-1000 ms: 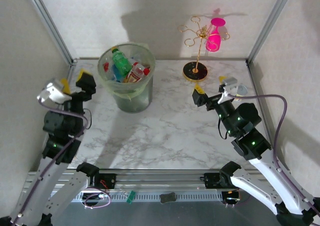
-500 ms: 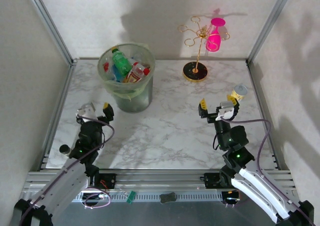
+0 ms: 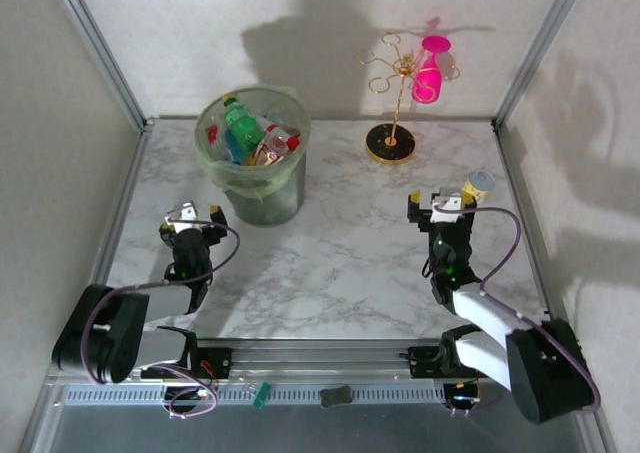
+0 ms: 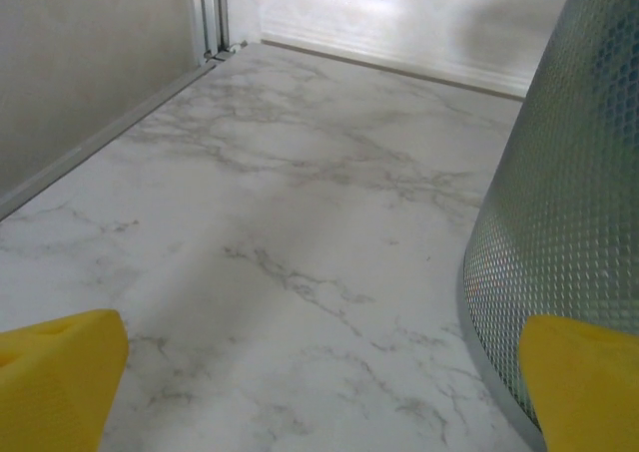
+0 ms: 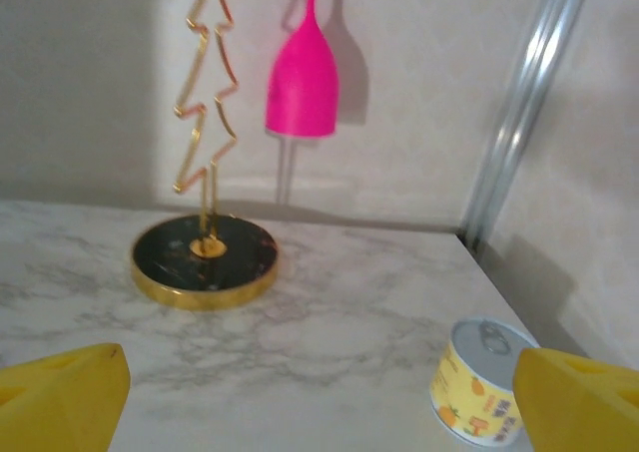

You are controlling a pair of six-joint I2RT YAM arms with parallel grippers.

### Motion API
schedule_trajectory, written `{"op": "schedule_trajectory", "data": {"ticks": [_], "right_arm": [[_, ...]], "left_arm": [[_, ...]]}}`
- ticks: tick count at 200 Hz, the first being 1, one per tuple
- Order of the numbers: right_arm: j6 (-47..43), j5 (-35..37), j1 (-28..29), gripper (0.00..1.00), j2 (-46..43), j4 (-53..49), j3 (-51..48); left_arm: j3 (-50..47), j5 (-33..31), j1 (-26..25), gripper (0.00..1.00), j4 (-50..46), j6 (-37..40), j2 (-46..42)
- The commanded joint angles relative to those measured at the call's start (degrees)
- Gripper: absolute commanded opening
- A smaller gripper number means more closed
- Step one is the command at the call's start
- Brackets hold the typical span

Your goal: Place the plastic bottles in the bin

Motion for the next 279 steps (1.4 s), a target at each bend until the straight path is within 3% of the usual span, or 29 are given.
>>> {"op": "schedule_trajectory", "data": {"ticks": [1, 30, 45, 56, 73, 82, 89, 99, 109, 118, 173, 206, 216, 230, 238, 264, 279], "right_arm": [[5.75, 0.88, -4.99, 0.99, 4.95, 1.73, 1.16], [13.56, -1.40, -12.97, 0.99, 10.67, 5.67, -2.98], [18.43, -4.01, -16.91, 0.99, 11.38, 8.37, -4.01], [19.92, -8.55, -19.18, 0.99, 12.76, 17.03, -6.78], [17.50, -11.87, -19.38, 0.99, 19.15, 24.93, -6.36], [15.62, -13.44, -17.96, 0.99, 19.28, 19.53, -4.04], [13.44, -14.49, -16.65, 0.99, 21.90, 20.96, -3.18], [10.06, -15.80, -15.04, 0.99, 27.27, 29.98, -4.11], [9.59, -16.17, -14.21, 0.99, 25.06, 21.91, -2.44], [9.21, -16.68, -14.51, 0.99, 26.29, 26.20, -3.15], [9.52, -17.03, -14.62, 0.99, 25.63, 23.67, -2.67], [8.74, -22.88, -15.85, 0.99, 25.46, 23.17, -2.51], [7.76, -25.25, -15.78, 0.99, 25.22, 25.82, -4.02], [7.09, -25.89, -15.47, 0.99, 25.18, 27.93, -5.24], [7.19, -25.73, -15.48, 0.99, 25.22, 27.46, -4.98], [9.69, -22.31, -16.43, 0.99, 25.61, 22.40, -2.00], [9.79, -22.51, -16.38, 0.99, 25.62, 22.23, -1.98]], "left_arm": [[2.20, 5.87, 1.08, 0.99, 11.53, 4.02, 4.67], [-1.02, 3.28, 1.52, 0.99, 27.72, 3.57, 14.43], [2.08, 7.30, 2.74, 0.99, 19.16, 2.94, 13.25], [3.21, 10.81, 4.74, 0.99, 16.23, 1.76, 13.10], [3.32, 11.35, 5.04, 0.99, 16.31, 1.70, 13.12], [3.15, 11.28, 5.04, 0.99, 17.27, 1.70, 13.34], [3.33, 11.40, 5.05, 0.99, 16.42, 1.70, 13.19], [3.19, 11.28, 4.95, 0.99, 16.82, 1.76, 13.30], [3.34, 11.19, 4.95, 0.99, 16.86, 1.78, 13.28], [3.27, 11.26, 4.95, 0.99, 16.59, 1.74, 13.25], [3.36, 11.18, 4.86, 0.99, 16.57, 1.78, 13.35], [3.29, 11.21, 4.83, 0.99, 16.69, 1.72, 13.35], [2.93, 9.69, 4.33, 0.99, 17.32, 1.82, 13.25], [0.75, -3.80, 1.70, 0.99, 22.29, 0.20, 13.43], [0.25, -4.26, 1.28, 0.99, 22.97, 0.57, 13.24], [2.02, 1.34, 3.06, 0.99, 19.23, 0.30, 13.22], [3.17, 9.87, 3.83, 0.99, 16.72, 2.46, 13.20]]}}
